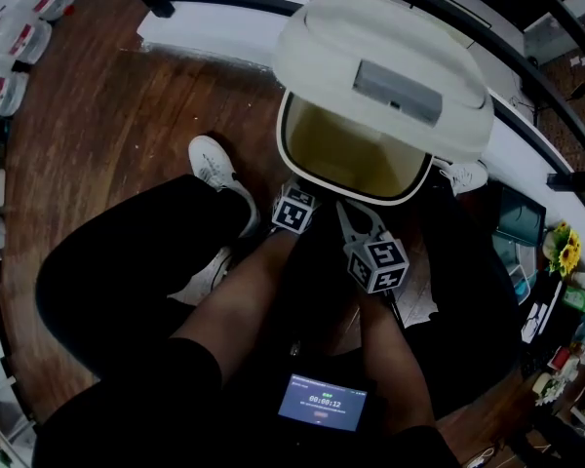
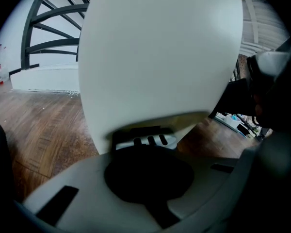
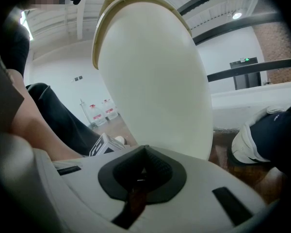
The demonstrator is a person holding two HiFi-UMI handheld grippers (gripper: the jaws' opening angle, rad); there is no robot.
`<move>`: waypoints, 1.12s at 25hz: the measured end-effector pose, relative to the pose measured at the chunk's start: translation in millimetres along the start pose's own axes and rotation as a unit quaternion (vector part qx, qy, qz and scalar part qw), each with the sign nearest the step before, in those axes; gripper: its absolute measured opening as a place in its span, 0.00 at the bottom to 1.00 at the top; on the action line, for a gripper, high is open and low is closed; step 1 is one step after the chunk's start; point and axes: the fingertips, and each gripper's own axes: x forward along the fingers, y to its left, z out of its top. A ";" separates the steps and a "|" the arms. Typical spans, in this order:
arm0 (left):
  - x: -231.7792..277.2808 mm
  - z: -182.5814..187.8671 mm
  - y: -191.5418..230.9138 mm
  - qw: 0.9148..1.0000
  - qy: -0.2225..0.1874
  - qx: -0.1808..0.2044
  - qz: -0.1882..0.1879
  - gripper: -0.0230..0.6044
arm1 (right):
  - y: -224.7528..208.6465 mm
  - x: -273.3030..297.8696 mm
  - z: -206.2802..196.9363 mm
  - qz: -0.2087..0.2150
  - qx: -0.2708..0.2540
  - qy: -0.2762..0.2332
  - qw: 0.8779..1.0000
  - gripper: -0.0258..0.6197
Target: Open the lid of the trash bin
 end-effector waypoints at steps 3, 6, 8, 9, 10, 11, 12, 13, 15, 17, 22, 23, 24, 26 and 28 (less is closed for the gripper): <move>-3.5 4.5 -3.1 1.000 -0.017 -0.011 0.006 0.10 | -1.2 -1.7 -1.0 -0.002 0.000 -0.002 1.000 0.08; -8.0 5.2 -5.3 1.000 -0.022 -0.018 0.008 0.10 | 3.7 -3.0 -0.3 0.000 -0.003 -0.002 1.000 0.08; -8.7 5.5 -5.0 1.000 -0.018 -0.018 0.007 0.10 | 7.6 -3.5 1.6 0.004 -0.006 -0.002 1.000 0.08; -8.9 6.3 -5.3 1.000 -0.016 -0.016 0.005 0.10 | 8.7 -4.1 2.3 0.006 -0.008 -0.002 1.000 0.08; -9.8 7.1 -5.6 1.000 -0.015 -0.011 0.005 0.10 | 9.7 -4.8 3.1 0.006 -0.009 -0.003 1.000 0.08; -12.0 7.7 -5.6 1.000 -0.014 -0.005 0.007 0.10 | 10.6 -5.4 4.5 0.006 -0.009 -0.004 1.000 0.08; -15.6 8.3 -5.6 1.000 -0.016 0.001 0.011 0.10 | 11.4 -6.0 6.5 0.005 -0.009 -0.005 1.000 0.08; -20.4 9.0 -6.2 1.000 -0.020 0.004 0.013 0.10 | 12.3 -6.5 8.9 0.004 -0.008 -0.005 1.000 0.08; -33.2 9.4 -11.4 0.999 -0.032 0.003 0.010 0.10 | 15.7 -8.7 12.7 0.004 -0.010 -0.006 1.000 0.08; -47.9 11.4 -20.5 0.999 -0.045 0.013 -0.003 0.10 | 20.2 -12.4 13.6 0.002 -0.022 -0.004 1.000 0.08; -87.5 26.9 -39.6 0.994 -0.086 0.059 -0.040 0.10 | 43.5 -26.1 19.2 -0.003 -0.060 -0.014 0.998 0.08; -97.7 29.0 -41.7 0.993 -0.093 0.061 -0.043 0.10 | 51.8 -28.3 21.6 -0.002 -0.064 -0.019 0.998 0.08; -109.2 31.2 -44.0 0.992 -0.100 0.062 -0.045 0.10 | 60.8 -30.4 23.6 -0.001 -0.071 -0.023 0.997 0.08; -134.9 33.2 -47.5 0.991 -0.114 0.052 -0.041 0.10 | 79.7 -37.0 25.8 0.001 -0.086 -0.029 0.996 0.08; -163.4 35.8 -49.4 0.989 -0.140 0.026 -0.032 0.10 | 97.3 -49.5 30.5 -0.001 -0.098 -0.038 0.994 0.08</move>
